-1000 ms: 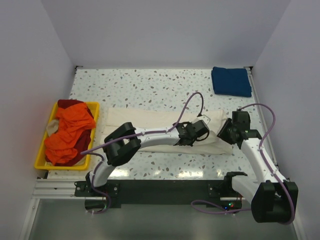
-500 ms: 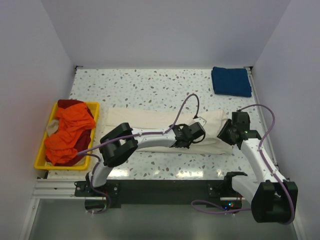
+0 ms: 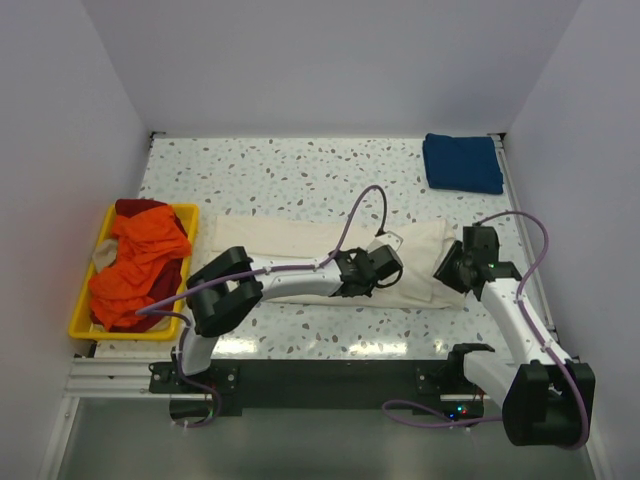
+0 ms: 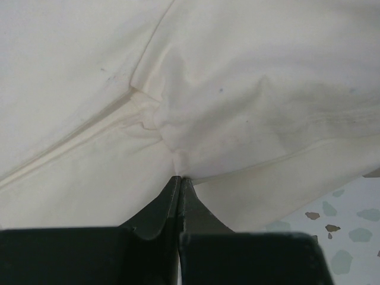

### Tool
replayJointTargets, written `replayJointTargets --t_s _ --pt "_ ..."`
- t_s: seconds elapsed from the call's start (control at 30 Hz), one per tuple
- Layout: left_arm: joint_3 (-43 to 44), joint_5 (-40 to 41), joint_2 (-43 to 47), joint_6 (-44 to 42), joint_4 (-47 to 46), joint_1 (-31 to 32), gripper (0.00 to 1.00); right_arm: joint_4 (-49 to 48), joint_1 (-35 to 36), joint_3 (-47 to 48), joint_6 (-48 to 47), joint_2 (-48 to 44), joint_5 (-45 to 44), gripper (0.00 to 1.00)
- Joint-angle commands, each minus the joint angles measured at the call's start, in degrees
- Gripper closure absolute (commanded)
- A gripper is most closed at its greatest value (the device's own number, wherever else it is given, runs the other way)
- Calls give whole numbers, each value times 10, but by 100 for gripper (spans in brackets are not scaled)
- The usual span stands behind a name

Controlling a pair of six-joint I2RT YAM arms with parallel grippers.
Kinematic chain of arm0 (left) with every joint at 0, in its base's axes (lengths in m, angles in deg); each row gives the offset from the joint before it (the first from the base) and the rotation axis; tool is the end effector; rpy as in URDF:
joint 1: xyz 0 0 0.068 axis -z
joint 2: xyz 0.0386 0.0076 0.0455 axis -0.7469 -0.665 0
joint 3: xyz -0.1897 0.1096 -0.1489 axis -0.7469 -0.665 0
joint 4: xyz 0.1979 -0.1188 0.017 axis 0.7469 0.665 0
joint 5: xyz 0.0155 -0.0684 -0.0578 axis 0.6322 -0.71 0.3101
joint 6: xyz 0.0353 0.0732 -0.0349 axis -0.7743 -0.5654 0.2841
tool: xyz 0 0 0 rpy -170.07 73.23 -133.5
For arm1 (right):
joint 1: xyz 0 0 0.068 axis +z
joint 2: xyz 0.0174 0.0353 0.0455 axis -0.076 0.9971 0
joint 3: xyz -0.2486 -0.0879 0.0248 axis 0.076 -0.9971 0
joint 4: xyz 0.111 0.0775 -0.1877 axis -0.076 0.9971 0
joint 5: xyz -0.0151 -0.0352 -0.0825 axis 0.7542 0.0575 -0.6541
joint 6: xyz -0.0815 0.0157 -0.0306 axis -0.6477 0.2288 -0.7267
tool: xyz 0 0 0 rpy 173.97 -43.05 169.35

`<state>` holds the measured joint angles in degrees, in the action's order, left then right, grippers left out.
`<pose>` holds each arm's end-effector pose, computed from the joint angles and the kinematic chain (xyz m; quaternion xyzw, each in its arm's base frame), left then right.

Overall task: Fold and stack the t-shirts
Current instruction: Fold the tshirt

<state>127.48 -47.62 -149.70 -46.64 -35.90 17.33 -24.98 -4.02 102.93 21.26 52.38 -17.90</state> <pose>0.1998 -0.3610 0.1559 0.2512 0.9068 -0.0507 0.3347 0.1901 -0.0013 0.1755 0.2698 0.9155 0.0701 0.2900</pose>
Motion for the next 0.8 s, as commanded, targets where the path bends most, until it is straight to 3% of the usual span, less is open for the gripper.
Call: replayJointTargets --t_s 0.0,0.57,0.77 --pt "-11 16 32 16 -17 -4 100 -12 -3 -8 10 -14 11 65" --pt "-51 -7 56 21 -30 -17 100 -27 -3 -74 82 -8 -9 65" --pt "-59 -29 75 20 -37 -29 95 -26 -17 -92 127 36 -36 65"
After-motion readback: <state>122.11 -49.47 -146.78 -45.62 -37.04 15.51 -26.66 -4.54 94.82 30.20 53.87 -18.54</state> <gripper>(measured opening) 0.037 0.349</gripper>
